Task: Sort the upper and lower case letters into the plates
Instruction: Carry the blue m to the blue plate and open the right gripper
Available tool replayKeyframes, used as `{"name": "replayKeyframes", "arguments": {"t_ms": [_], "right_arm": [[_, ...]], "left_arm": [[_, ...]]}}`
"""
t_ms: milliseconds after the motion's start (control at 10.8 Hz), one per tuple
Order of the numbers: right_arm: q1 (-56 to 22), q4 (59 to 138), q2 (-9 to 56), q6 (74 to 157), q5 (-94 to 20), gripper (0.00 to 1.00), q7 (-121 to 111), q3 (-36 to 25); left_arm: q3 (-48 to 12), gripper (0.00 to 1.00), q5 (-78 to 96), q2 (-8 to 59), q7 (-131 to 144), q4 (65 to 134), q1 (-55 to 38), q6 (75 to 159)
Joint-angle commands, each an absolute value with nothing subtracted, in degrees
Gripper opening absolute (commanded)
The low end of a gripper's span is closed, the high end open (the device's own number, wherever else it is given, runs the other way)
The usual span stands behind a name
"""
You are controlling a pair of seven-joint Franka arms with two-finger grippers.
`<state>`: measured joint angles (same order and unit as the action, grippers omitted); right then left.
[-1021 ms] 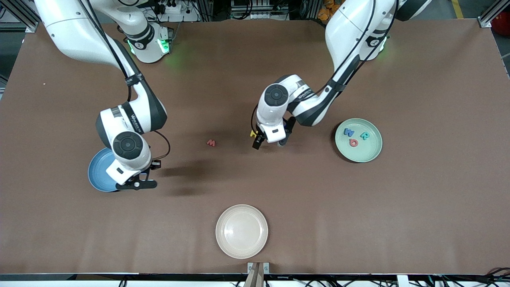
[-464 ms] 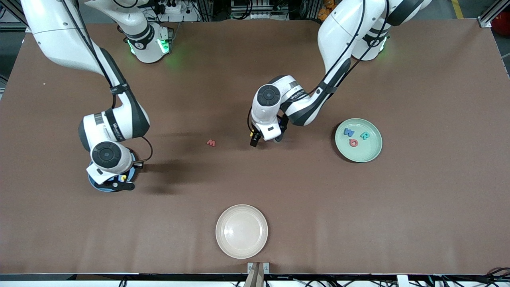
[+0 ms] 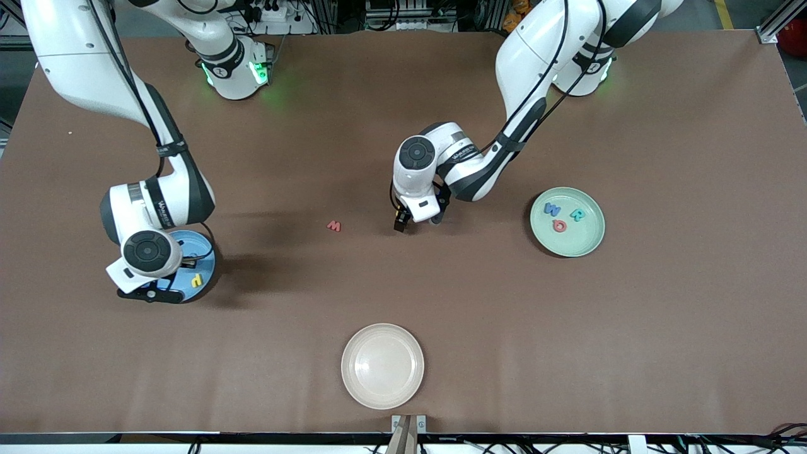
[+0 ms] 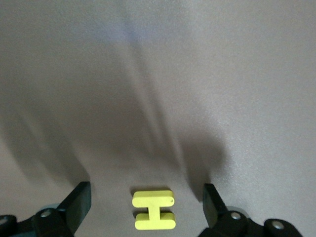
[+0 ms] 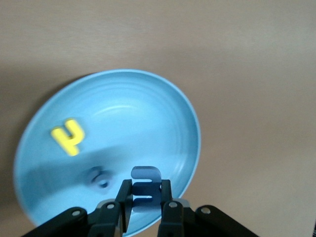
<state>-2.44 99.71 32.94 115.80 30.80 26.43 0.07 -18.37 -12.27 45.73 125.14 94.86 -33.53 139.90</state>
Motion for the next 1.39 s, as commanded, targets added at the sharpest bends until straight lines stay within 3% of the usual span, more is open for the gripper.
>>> {"name": "replayKeyframes", "arguments": {"t_ms": [0, 1207, 1300], "right_arm": [[-1.67, 99.41, 32.87, 115.93, 32.87, 1.00, 26.81, 0.26], [-4.75, 99.23, 33.13, 117.25, 29.71, 1.00, 27.95, 4.57], [-4.83, 99.23, 33.13, 117.25, 29.62, 1.00, 28.04, 4.66]], "left_arm": [[-17.93, 1.00, -13.97, 47.19, 128.22, 92.55, -34.36, 138.78], [-18.37, 1.00, -16.70, 48.25, 128.76, 91.58, -35.24, 137.20], [-18.37, 0.93, -16.70, 48.34, 128.76, 91.58, -35.24, 137.20]]}}
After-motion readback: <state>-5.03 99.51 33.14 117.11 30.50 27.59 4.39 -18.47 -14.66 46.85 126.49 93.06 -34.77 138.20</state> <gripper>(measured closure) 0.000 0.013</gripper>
